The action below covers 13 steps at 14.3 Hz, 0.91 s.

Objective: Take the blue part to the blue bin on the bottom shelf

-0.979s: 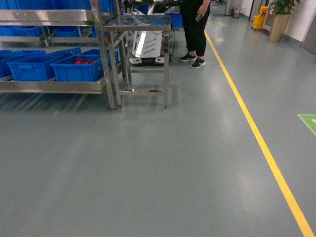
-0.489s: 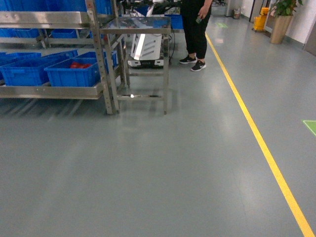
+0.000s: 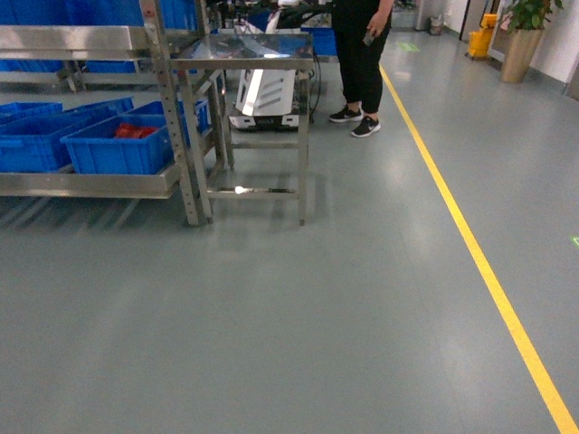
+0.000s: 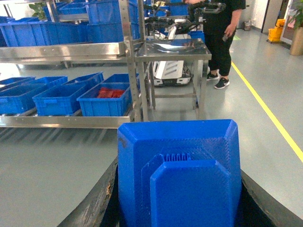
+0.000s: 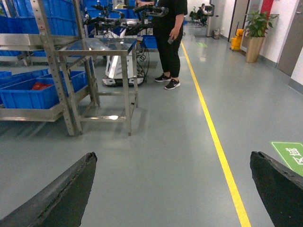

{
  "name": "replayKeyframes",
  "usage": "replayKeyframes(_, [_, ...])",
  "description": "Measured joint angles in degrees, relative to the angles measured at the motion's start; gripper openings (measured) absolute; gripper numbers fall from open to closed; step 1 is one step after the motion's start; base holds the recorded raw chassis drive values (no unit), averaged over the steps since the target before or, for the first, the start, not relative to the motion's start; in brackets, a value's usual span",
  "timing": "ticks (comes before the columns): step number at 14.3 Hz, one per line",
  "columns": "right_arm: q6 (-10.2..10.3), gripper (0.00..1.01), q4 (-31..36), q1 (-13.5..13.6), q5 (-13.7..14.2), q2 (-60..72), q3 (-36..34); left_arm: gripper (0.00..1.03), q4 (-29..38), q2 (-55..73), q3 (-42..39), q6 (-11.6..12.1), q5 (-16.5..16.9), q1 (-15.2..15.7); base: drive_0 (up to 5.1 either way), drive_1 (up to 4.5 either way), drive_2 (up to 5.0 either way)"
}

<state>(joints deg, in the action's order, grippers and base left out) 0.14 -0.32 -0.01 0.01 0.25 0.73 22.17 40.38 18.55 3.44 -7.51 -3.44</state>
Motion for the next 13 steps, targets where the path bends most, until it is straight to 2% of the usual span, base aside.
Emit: replayKeyframes(13, [0.00,0.98,0.07,0.00,0.00,0.00,0.00,0.44,-0.02,0.00,0.00,0.00,0.00,0.07,0.1,4.32,-4.2])
